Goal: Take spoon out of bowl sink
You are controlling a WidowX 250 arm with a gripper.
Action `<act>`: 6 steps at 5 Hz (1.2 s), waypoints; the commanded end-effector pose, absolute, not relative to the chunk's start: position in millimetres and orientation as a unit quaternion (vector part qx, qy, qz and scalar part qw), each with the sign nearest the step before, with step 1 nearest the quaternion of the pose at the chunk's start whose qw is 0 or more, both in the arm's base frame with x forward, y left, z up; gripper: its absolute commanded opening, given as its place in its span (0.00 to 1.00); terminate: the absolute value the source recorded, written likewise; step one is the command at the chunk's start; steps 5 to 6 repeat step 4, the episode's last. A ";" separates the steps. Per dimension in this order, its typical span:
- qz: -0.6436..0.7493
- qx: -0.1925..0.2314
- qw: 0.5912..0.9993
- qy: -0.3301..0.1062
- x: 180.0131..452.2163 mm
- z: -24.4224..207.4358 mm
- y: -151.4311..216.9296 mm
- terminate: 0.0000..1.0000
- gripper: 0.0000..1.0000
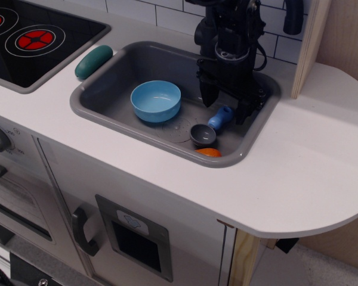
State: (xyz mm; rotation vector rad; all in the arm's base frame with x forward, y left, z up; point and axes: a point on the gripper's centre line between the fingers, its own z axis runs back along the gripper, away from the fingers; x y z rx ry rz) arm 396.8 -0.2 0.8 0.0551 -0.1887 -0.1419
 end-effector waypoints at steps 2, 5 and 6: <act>-0.028 0.006 0.988 -0.151 408.8 69.9 23.8 0.00 1.00; -0.028 0.006 0.988 -0.151 408.8 69.9 23.8 1.00 1.00; -0.028 0.006 0.988 -0.151 408.8 69.9 23.8 1.00 1.00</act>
